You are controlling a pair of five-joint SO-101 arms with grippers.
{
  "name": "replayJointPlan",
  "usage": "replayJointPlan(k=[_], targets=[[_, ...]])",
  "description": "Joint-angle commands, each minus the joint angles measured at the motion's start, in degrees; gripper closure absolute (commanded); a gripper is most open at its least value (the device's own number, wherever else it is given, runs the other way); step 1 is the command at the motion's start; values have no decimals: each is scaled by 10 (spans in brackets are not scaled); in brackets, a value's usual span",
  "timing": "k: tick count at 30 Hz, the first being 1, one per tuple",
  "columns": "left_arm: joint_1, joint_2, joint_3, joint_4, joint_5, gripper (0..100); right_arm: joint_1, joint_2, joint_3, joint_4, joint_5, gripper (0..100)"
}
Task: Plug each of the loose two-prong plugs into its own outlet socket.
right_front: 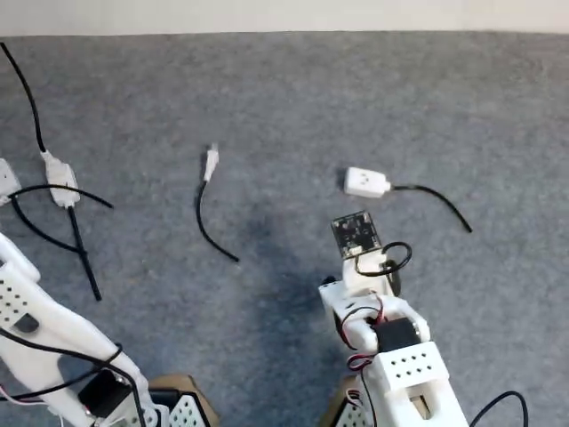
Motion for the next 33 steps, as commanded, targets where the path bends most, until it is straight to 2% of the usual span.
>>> replayJointPlan(k=[1, 5, 10, 14, 22, 24, 29, 33], targets=[[-6, 44, -109, 40, -18, 736, 2, -8, -2, -13, 7, 628], [-6, 72, -201, 123, -19, 646, 2, -8, -2, -13, 7, 628], [4, 77, -305, 193, -18, 662, 2, -8, -2, -13, 7, 628], [22, 73, -345, 197, -13, 667, 2, -8, -2, -13, 7, 628], [65, 73, -447, 200, 105, 667, 2, -8, -3, -13, 7, 628], [89, 72, -463, 200, 135, 667, 3, -8, -4, -13, 7, 628], [200, 15, -458, 200, 222, 667, 10, -8, -7, -10, 5, 628], [301, -34, -455, 200, 258, 667, 77, -9, -26, -10, 4, 628]])
